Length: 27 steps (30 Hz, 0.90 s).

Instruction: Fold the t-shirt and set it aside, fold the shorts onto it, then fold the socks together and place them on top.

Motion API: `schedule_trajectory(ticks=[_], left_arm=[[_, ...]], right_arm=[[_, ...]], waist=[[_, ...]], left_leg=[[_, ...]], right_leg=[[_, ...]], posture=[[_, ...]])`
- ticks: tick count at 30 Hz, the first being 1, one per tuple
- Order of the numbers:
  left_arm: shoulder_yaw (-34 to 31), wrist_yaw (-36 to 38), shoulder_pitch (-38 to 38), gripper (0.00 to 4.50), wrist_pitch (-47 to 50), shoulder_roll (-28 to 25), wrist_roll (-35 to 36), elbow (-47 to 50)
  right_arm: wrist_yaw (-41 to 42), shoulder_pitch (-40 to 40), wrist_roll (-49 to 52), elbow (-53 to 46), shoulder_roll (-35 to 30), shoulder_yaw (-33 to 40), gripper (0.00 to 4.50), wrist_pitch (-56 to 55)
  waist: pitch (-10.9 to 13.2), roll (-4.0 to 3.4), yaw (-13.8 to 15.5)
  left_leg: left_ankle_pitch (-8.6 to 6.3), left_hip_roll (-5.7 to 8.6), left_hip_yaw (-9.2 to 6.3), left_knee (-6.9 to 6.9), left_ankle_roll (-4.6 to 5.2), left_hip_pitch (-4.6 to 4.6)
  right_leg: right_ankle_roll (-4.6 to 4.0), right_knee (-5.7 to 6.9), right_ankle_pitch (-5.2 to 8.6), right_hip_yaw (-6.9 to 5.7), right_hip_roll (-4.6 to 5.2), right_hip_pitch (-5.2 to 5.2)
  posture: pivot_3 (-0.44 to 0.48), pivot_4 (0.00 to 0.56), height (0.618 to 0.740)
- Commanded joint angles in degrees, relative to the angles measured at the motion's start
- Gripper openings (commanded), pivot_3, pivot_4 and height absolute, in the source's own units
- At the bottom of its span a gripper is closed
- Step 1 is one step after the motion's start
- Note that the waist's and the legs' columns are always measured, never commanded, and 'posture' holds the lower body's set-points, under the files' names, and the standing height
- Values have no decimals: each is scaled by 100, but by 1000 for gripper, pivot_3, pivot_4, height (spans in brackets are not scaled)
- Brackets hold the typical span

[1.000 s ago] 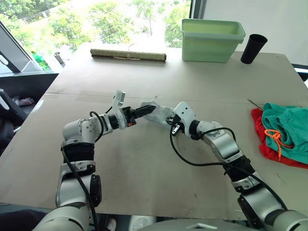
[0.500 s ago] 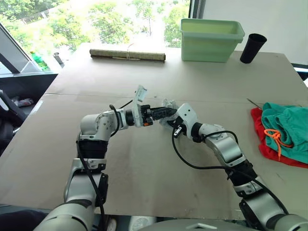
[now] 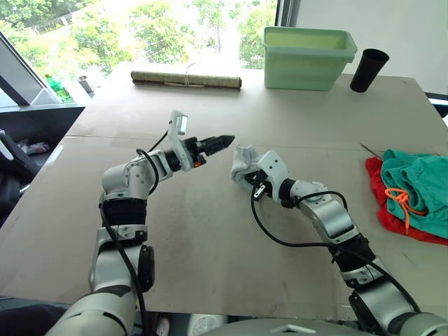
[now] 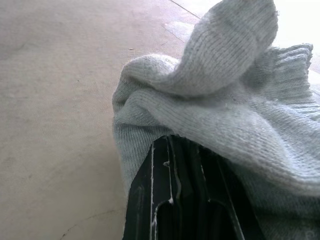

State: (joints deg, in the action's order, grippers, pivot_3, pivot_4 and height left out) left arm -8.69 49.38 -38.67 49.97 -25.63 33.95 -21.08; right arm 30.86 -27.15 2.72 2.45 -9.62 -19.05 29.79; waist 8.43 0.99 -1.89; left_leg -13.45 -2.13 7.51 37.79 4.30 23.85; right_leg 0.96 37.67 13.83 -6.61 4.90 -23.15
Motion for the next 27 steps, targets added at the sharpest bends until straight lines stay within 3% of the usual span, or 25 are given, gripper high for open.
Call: schedule_trajectory(ticks=[1,15,27], left_arm=[[307,341,19,4475,23,222,49,17],[990,1824,-372,4475,-565,468,-267,-798],[1583,2138,-573,4475,-1589,910,-1156,-1591]], right_arm=[[0,38,-1,-22,-32,61,0,84],[-14,319,-27,-336,-34,-10,0,30],[260,621,234,-1133,-271,69,0,109]], waist=[[1,2,18],[1,3,32],[1,3,125]], left_leg=[[0,0,0,0,0,0],[0,-1,0,-7,0,1],[-1,0,0,-11,2,5]], right_leg=[[0,-1,0,-1,0,0],[0,-6,1,-5,0,-2],[0,-20,1,-5,1,-2]], posture=[[0,150,740],[0,150,740],[0,150,740]])
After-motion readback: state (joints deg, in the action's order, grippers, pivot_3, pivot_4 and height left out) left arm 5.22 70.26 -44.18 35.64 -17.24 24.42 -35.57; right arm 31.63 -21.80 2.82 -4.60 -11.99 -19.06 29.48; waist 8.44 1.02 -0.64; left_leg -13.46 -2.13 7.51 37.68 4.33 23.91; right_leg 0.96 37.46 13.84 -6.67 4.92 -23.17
